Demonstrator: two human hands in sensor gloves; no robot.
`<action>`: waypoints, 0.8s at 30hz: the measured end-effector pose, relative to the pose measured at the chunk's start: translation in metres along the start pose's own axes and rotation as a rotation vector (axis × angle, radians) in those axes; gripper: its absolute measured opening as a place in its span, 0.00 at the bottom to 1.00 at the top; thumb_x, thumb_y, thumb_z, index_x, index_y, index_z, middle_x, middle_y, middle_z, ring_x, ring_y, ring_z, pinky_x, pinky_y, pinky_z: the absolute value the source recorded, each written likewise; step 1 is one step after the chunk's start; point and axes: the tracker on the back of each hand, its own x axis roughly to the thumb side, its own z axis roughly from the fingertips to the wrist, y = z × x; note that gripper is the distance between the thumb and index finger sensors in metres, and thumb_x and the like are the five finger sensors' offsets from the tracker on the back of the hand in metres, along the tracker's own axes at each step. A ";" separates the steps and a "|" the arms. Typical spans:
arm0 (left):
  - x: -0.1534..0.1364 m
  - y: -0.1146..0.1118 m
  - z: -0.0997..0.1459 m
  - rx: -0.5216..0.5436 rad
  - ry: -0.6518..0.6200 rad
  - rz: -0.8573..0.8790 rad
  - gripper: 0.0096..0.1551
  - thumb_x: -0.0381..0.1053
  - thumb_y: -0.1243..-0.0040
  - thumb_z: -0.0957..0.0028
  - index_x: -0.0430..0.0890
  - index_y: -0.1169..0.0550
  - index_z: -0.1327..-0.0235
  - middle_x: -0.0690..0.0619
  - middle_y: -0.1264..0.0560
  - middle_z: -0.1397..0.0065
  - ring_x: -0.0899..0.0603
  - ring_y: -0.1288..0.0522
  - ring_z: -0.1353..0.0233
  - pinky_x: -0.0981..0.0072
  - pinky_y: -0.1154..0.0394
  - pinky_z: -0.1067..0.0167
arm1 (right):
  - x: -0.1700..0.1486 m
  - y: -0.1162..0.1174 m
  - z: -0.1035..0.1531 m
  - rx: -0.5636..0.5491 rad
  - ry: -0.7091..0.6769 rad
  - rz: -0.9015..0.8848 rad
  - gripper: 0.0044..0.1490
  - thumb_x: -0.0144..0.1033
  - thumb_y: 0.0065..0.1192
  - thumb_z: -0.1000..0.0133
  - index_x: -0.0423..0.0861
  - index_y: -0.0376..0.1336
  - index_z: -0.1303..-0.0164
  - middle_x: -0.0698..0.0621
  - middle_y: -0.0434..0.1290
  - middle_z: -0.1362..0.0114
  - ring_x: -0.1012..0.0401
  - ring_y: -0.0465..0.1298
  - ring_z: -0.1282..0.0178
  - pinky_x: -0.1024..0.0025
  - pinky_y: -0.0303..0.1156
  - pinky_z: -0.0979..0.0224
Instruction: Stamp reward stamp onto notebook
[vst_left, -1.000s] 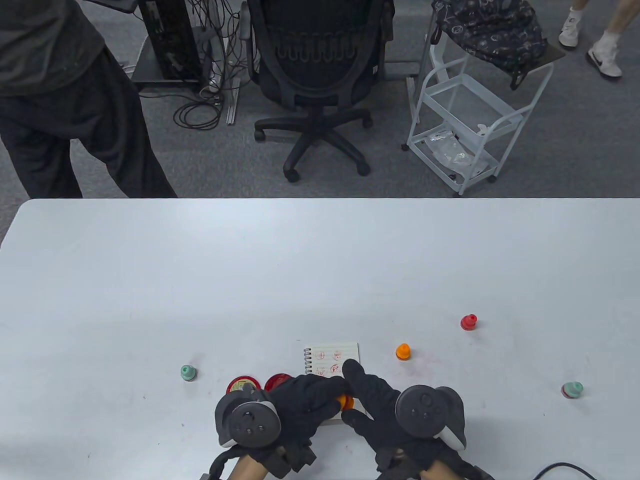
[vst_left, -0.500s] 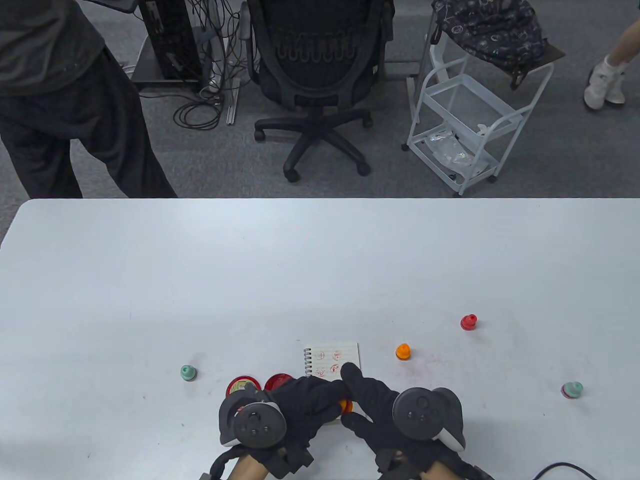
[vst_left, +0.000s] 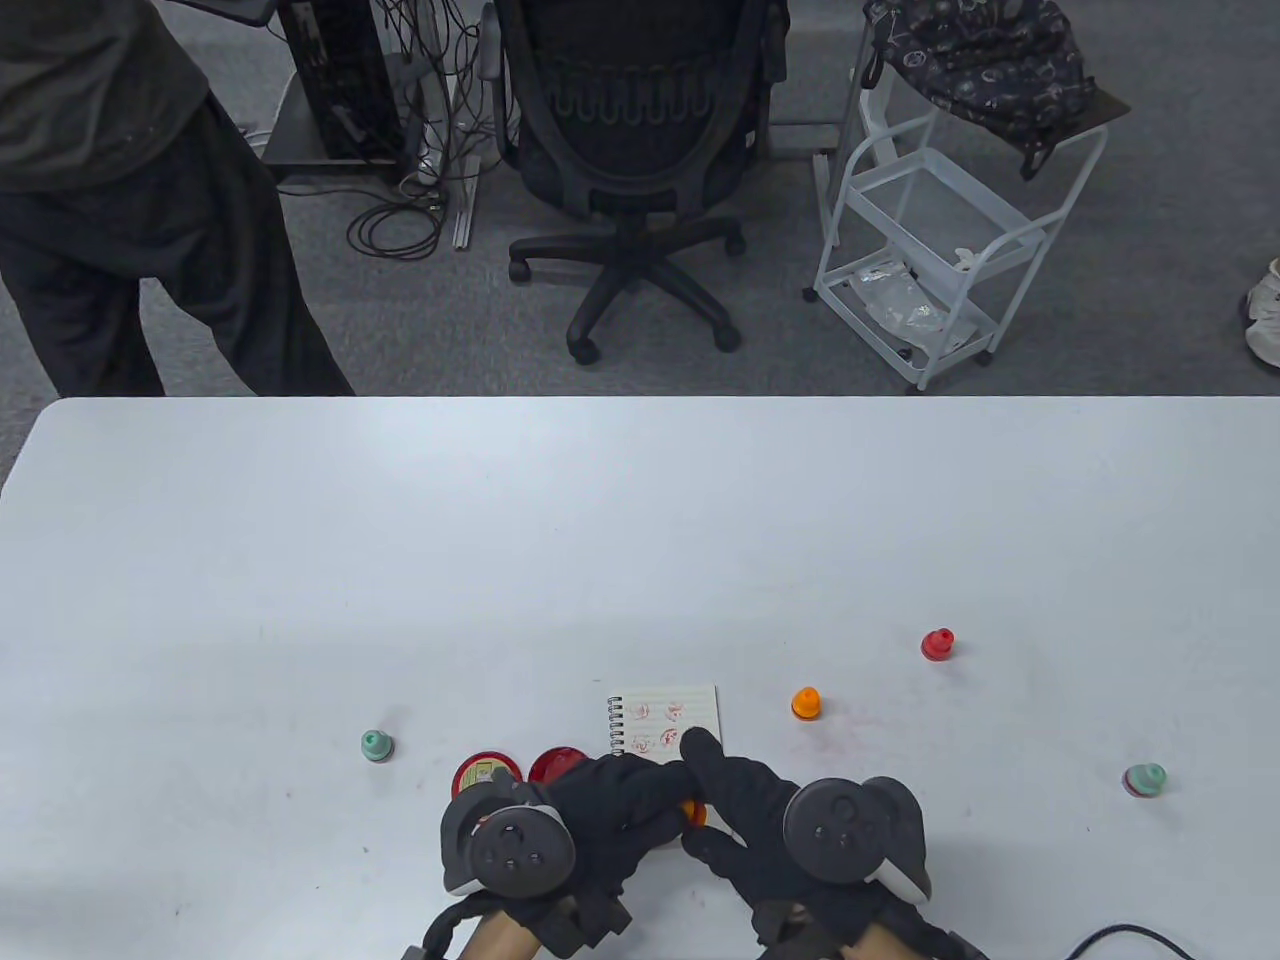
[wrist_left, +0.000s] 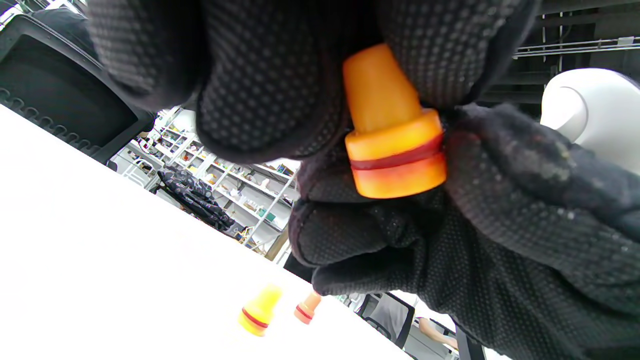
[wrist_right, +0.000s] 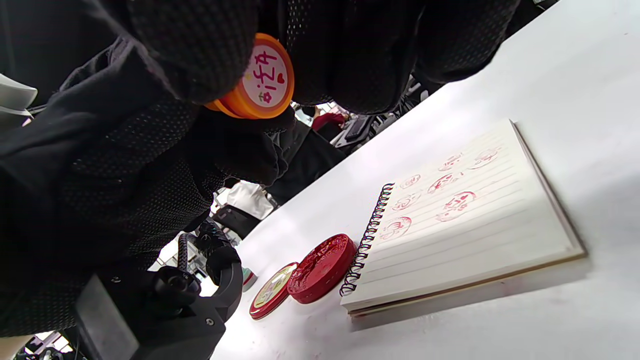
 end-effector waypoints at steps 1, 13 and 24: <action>0.000 0.000 0.000 -0.003 -0.002 -0.004 0.25 0.51 0.33 0.50 0.42 0.15 0.43 0.45 0.15 0.45 0.44 0.15 0.57 0.47 0.20 0.48 | 0.000 0.000 0.000 0.000 -0.001 -0.003 0.51 0.44 0.66 0.53 0.47 0.45 0.23 0.49 0.65 0.27 0.48 0.72 0.30 0.45 0.68 0.27; -0.005 0.019 0.001 0.022 0.003 -0.089 0.25 0.51 0.33 0.50 0.42 0.15 0.43 0.45 0.14 0.46 0.44 0.15 0.57 0.47 0.20 0.48 | -0.009 -0.013 0.002 -0.052 0.047 0.048 0.47 0.51 0.61 0.51 0.49 0.49 0.23 0.45 0.62 0.23 0.42 0.66 0.24 0.40 0.62 0.25; -0.012 0.078 0.012 0.108 0.016 -0.345 0.25 0.52 0.33 0.50 0.42 0.15 0.43 0.46 0.14 0.47 0.44 0.15 0.57 0.46 0.21 0.48 | -0.019 -0.035 0.007 -0.120 0.098 0.220 0.47 0.57 0.61 0.53 0.52 0.54 0.23 0.46 0.59 0.19 0.39 0.57 0.18 0.32 0.53 0.21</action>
